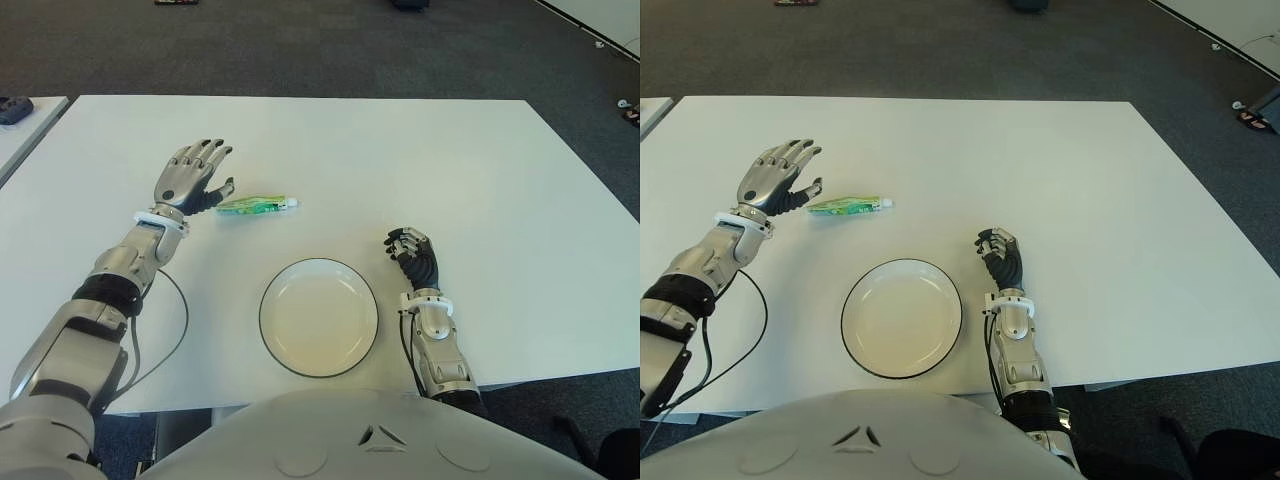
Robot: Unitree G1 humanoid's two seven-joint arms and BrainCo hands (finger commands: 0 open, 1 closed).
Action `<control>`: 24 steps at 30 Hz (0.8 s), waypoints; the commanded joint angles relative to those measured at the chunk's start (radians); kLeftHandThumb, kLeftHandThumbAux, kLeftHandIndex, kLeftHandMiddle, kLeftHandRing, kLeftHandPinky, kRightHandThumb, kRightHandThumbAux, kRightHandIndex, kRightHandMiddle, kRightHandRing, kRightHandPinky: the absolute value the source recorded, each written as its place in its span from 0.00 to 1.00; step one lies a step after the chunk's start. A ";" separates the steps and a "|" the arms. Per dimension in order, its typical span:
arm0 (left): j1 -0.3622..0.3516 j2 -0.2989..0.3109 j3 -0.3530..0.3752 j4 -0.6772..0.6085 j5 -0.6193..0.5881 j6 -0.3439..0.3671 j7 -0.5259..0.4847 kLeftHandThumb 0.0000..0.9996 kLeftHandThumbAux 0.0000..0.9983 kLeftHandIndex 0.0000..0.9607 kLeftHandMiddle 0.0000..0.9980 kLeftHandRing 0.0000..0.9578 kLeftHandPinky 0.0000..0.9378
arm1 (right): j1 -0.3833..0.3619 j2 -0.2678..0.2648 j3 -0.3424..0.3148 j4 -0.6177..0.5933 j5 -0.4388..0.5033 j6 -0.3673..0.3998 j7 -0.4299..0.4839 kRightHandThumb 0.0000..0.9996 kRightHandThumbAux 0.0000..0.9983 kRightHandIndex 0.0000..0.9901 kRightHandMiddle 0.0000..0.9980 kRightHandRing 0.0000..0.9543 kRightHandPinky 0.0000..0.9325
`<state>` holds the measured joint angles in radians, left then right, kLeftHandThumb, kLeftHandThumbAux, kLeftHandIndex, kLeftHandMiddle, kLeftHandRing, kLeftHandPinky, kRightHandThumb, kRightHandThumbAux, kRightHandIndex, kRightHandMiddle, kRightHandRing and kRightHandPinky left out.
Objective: Put the toothpaste on the table into the plate.
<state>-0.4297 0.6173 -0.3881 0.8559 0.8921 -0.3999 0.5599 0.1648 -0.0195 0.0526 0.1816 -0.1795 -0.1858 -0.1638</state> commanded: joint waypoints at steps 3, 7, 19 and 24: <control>-0.072 0.007 -0.110 0.103 0.058 -0.051 -0.034 0.52 0.19 0.00 0.01 0.00 0.04 | 0.019 -0.001 -0.001 -0.002 -0.002 0.024 0.004 0.71 0.73 0.43 0.54 0.57 0.60; -0.103 -0.004 -0.169 0.166 0.088 -0.072 -0.027 0.52 0.20 0.00 0.02 0.01 0.04 | 0.022 -0.004 -0.002 -0.005 0.000 0.025 0.006 0.71 0.73 0.43 0.54 0.57 0.59; -0.166 0.021 -0.320 0.205 0.159 -0.159 -0.094 0.55 0.21 0.00 0.02 0.00 0.02 | 0.024 -0.004 -0.006 -0.006 0.003 0.016 0.006 0.71 0.73 0.43 0.53 0.55 0.58; -0.181 0.034 -0.369 0.198 0.182 -0.189 -0.147 0.57 0.22 0.00 0.03 0.02 0.02 | 0.025 -0.006 -0.007 -0.008 0.003 0.014 0.007 0.71 0.73 0.43 0.53 0.56 0.59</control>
<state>-0.5974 0.6383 -0.7201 1.0590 1.0407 -0.5657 0.4627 0.1812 -0.0219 0.0508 0.1664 -0.1771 -0.1860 -0.1601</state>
